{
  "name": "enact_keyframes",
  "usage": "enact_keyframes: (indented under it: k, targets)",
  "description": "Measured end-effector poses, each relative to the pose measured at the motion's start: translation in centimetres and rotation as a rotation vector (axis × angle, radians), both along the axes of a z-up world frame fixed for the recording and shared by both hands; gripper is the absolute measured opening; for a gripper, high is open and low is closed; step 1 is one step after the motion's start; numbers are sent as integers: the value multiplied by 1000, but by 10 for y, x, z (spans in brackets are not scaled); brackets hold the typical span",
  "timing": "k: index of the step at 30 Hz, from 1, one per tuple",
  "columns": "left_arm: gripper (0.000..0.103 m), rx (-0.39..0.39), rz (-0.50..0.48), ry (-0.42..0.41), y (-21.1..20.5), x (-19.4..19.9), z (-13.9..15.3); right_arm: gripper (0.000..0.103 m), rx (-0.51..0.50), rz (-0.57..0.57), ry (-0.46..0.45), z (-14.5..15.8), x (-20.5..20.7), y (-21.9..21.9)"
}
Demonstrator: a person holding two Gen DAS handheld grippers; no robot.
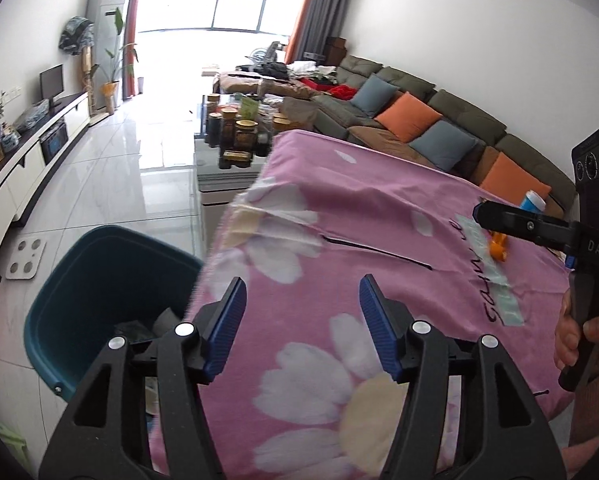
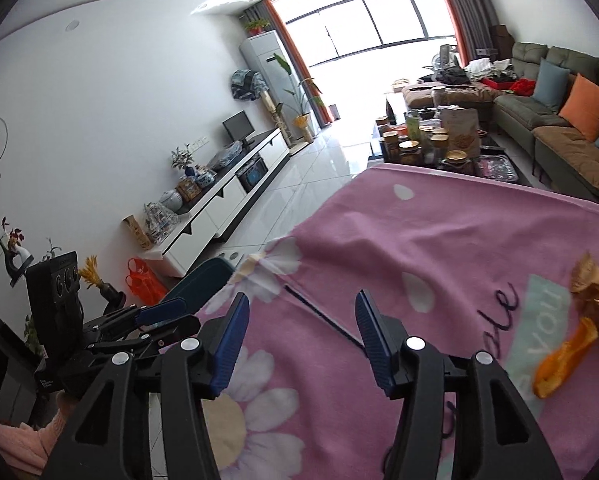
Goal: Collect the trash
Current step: 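Move both tools back over the table toward the remaining peel and gold wrapper, then grasp the second orange peel with the left gripper while the right grasps the gold foil wrapper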
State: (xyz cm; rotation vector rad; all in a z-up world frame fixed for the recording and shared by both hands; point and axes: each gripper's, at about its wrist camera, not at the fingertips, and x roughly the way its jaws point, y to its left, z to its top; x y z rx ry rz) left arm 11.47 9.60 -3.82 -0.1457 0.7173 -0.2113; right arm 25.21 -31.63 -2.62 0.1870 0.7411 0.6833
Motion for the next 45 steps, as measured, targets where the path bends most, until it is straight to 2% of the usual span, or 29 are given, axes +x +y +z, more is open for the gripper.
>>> enact_keyframes:
  k: [8,13,18,22,25,30,34,35,38,39,41,45]
  targets:
    - [60,16,-256,11,-118,22,-2,53,47,-287,46,-10,4,-124]
    - [61,45,-372,32,-182,39,-7,58,113,-388,118,-33,13,-175]
    - [63,56,-441,65,-223,55,-12,61,194,-417,202,-57,25,-199]
    - [63,60,-472,106,-247,71,-19,67,265,-428,249,-69,42,-207]
    - [63,72,-484,125,-263,82,-23,67,316,-448,286,-75,55,-210]
    - [50,68,-497,158,-278,98,-27,67,362,-459,322,-84,67,-212]
    - [43,67,-497,190,-284,106,-35,66,358,-469,325,-84,68,-210]
    - [41,65,-497,199,-284,108,-38,65,354,-474,325,-84,69,-209]
    - [38,70,-495,198,-285,111,-42,45,345,-471,335,-85,75,-204]
    - [33,67,-498,200,-285,112,-43,35,343,-466,342,-86,77,-203]
    - [22,59,-503,203,-285,115,-43,34,341,-465,340,-87,75,-204]
    - [17,49,-496,199,-282,117,-46,32,328,-459,313,-83,70,-201]
